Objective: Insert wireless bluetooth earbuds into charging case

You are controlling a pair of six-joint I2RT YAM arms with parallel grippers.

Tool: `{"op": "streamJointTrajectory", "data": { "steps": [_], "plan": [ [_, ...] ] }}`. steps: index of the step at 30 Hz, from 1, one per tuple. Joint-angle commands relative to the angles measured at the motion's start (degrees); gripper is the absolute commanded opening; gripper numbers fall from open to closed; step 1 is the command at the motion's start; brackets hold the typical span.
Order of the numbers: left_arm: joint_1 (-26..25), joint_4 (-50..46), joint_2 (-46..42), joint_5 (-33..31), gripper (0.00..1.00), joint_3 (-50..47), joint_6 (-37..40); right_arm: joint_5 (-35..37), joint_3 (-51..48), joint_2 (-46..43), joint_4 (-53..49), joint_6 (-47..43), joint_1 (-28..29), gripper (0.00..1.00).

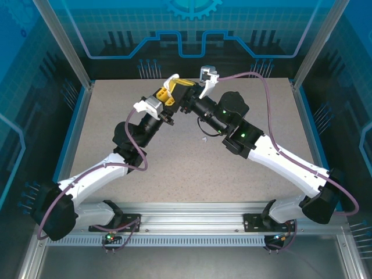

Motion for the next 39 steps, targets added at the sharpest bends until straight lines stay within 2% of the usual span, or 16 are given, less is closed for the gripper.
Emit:
{"op": "streamJointTrajectory", "data": {
  "steps": [1,20,29,32,39],
  "plan": [
    [-0.6,1.9,-0.1,-0.3,0.00,2.2,0.8,-0.2,0.6,0.2,1.1,0.6,0.8,0.20],
    [-0.7,1.2,0.1,-0.6,0.00,3.2,1.4,0.9,-5.4,-1.0,2.2,-2.2,1.0,0.20],
    [-0.7,0.9,0.0,-0.3,0.00,3.2,1.2,3.2,-5.5,-1.6,1.5,-2.6,1.0,0.30],
    [-0.8,0.9,-0.1,-0.2,0.00,3.2,1.2,3.7,-4.8,-1.2,1.0,-2.6,0.9,0.36],
    [-0.9,0.5,-0.3,-0.1,0.00,3.1,1.2,4.1,-3.8,-1.0,0.7,-2.5,0.7,0.38]
  ]
}}
